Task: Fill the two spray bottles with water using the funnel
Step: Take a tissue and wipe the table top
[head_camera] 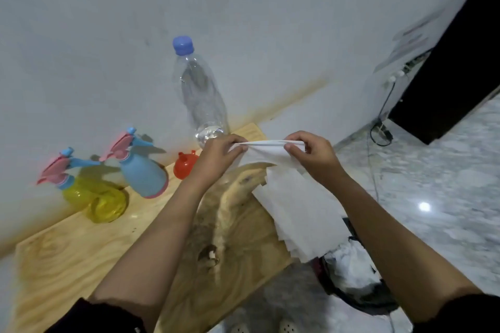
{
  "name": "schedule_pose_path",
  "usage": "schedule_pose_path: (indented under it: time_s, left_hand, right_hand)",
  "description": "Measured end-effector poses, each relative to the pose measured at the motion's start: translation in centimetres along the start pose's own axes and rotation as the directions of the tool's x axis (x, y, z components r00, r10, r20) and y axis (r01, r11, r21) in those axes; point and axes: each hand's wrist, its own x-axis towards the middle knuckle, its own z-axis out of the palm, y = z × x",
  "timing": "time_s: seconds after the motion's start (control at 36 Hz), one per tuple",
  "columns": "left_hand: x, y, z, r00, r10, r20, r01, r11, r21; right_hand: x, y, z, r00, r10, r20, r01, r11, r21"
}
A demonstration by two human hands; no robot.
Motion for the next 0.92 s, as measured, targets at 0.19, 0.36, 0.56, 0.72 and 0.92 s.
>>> schedule_pose_path:
  time_s: [0.19,0.36,0.56,0.72,0.92]
  left_hand:
    - [-5.0,-3.0,-3.2,0.982,-0.003,-0.187,0.031,0.989,0.146]
    - [-11.7,-8.2,-0.3,0.99,-0.118,-0.071,0.135,0.932,0.335]
    - [-15.9,-12.5,2.7,0.983,-0.174,-0.063,0.185,0.907,0.379]
    - [-18.1,-12.1,2.6,0.987,-0.147,-0.066,0.161,0.909,0.384]
    - [-26.1,-13.6,0.3,0.761,-0.443,-0.474,0.597,0.764,0.245]
  right_hand:
    - [-0.3,-1.4,4.9,0.973,-0.208,0.105,0.209,0.978,0.001]
    - [-3.4,2.7,10.3,0.937,-0.048,0.345,0.116,0.977,-0.18]
    - [-7.0,6.4,13.6,0.881,-0.131,0.454,0.335,0.85,-0.406]
    - [-7.7,5.8,16.1,0.94,-0.178,0.292,0.294,0.857,-0.423]
    - [-8.4,4.5,21.5,0.89,0.073,0.449,0.215,0.802,-0.558]
